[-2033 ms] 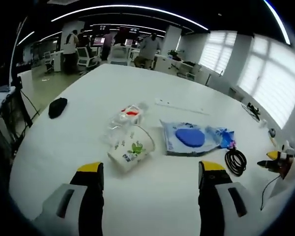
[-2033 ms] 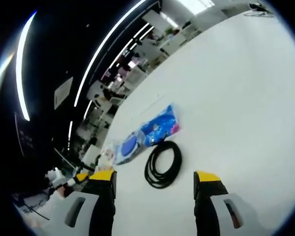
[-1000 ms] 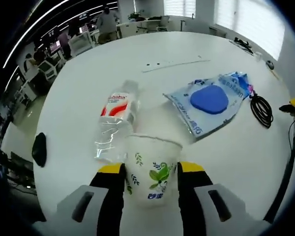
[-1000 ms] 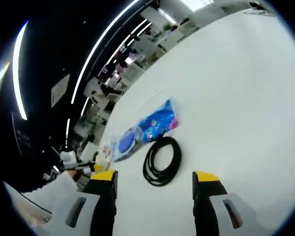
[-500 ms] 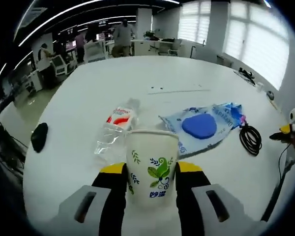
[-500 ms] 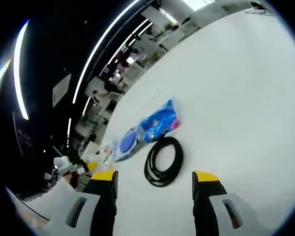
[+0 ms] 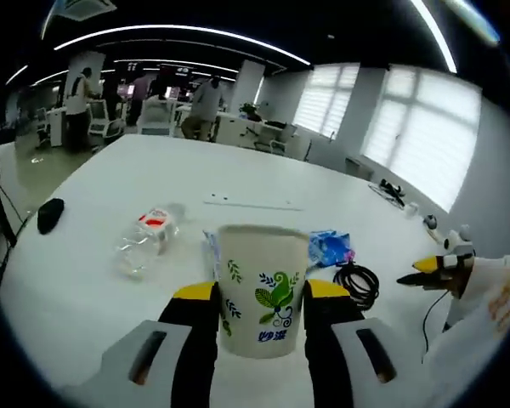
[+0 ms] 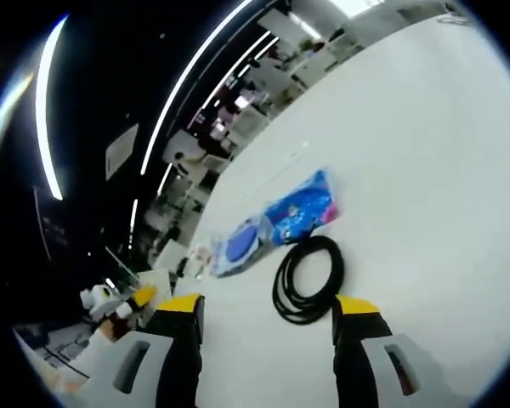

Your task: Arrange the tabletop items into an orderly group along one side of the table until the central work area is clear of visible clutter.

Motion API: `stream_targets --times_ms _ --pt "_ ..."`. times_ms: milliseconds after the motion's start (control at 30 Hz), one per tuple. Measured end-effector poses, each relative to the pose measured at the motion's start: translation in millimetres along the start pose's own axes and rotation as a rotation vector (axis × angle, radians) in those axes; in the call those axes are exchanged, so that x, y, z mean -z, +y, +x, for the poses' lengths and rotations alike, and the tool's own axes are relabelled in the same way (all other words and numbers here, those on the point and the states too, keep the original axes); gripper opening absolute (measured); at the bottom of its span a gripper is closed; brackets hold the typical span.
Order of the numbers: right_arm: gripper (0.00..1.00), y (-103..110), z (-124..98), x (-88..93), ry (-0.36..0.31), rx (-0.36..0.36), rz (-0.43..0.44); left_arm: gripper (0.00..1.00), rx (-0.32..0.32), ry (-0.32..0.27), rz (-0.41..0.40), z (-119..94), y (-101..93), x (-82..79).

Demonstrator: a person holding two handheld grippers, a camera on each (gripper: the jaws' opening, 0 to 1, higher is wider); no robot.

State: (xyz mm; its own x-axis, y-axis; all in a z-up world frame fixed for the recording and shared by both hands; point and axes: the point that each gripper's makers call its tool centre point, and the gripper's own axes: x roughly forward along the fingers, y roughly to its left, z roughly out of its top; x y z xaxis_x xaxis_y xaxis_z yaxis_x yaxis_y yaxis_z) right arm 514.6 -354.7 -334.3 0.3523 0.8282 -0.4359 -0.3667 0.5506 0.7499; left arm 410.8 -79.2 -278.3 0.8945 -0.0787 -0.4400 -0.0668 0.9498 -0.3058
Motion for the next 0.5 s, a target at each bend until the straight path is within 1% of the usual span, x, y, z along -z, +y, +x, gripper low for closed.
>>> stream_targets --times_ms 33,67,200,267,400,433,500 --pt "0.61 0.4 0.0 0.0 0.0 -0.003 -0.001 0.38 0.002 -0.003 -0.004 -0.8 4.8 1.0" --pt "0.61 1.9 0.0 0.5 0.002 -0.008 -0.002 0.38 0.007 -0.006 -0.005 -2.9 2.6 1.1" --pt "0.61 5.9 -1.3 0.7 -0.004 -0.023 -0.002 0.38 0.007 -0.019 -0.011 -6.5 4.1 0.5" --pt "0.61 8.9 -3.9 -0.2 -0.013 -0.033 -0.001 0.38 0.006 -0.017 -0.001 -7.6 2.9 0.6" --pt "0.61 15.2 -6.7 -4.5 -0.034 -0.059 -0.006 0.39 0.02 -0.019 0.012 -9.3 -9.7 -1.9" --pt "0.61 17.4 -7.5 -5.4 -0.038 -0.068 -0.007 0.39 0.027 -0.02 0.02 -10.1 -19.9 -3.3" --pt "0.61 22.5 -9.4 -6.3 -0.042 -0.081 -0.011 0.39 0.05 -0.02 0.031 -11.8 -33.9 -6.4"
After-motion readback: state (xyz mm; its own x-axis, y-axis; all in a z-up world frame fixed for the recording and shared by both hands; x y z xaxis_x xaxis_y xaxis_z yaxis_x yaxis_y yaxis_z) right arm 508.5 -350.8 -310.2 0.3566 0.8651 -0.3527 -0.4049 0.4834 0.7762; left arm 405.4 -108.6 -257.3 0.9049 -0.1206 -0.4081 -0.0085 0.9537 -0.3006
